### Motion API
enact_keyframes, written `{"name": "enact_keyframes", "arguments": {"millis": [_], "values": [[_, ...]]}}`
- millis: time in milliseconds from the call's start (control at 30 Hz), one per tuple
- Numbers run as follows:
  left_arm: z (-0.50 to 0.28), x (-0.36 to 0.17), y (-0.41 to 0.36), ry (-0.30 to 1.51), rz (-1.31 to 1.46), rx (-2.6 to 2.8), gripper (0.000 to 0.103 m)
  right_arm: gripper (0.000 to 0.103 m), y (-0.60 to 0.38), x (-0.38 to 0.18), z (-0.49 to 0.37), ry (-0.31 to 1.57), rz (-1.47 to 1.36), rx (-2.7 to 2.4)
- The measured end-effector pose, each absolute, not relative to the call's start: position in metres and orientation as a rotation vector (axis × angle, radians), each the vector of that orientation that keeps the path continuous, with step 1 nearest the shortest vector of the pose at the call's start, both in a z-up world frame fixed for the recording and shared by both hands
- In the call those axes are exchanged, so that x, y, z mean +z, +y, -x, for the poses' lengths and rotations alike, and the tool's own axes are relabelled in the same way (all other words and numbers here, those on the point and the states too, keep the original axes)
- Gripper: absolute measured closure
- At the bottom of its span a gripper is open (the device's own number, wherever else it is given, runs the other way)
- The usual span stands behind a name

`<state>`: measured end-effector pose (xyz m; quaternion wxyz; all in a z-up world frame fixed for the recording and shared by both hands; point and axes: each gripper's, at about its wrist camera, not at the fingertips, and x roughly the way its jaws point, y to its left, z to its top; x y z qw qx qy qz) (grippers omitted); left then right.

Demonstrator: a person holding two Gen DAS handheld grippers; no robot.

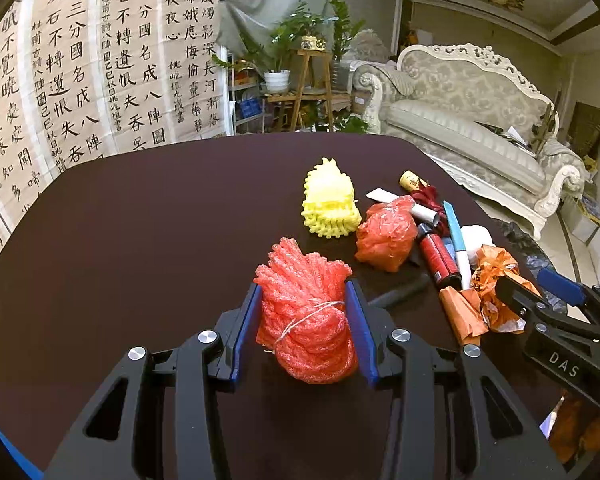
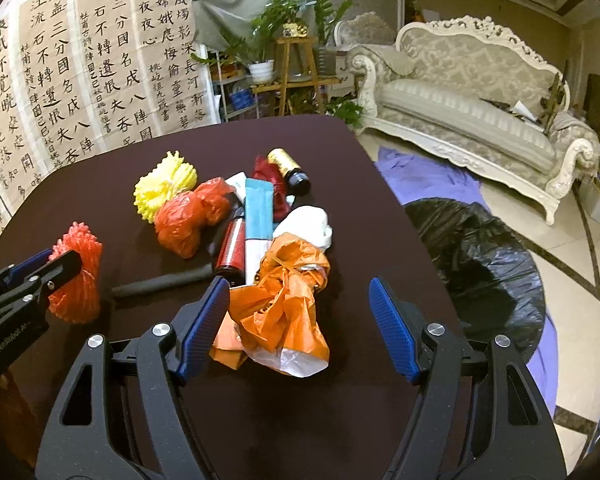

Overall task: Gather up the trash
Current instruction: 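Grasp the red mesh net with the left tool while the right tool grasps the orange plastic bag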

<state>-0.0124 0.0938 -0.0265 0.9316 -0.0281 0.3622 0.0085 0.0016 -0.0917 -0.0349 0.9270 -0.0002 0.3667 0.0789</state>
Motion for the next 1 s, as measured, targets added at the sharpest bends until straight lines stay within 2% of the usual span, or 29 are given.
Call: {"name": "enact_keyframes", "arguments": {"millis": [467, 600, 800, 1000], "values": [[0.015, -0.030, 0.098, 0.737, 0.070, 0.027, 0.060, 0.033, -0.086, -0.042, -0.005, 0.779, 0.029, 0.143], [0.015, -0.031, 0.100, 0.736, 0.073, 0.028, 0.060, 0.049, -0.090, -0.045, -0.008, 0.804, 0.009, 0.157], [0.016, -0.032, 0.103, 0.737, 0.082, 0.024, 0.060, 0.060, -0.085, -0.047, -0.006, 0.803, 0.019, 0.174], [0.016, -0.032, 0.103, 0.734, 0.079, 0.025, 0.060, 0.062, -0.082, -0.039, -0.001, 0.768, 0.046, 0.169]]}}
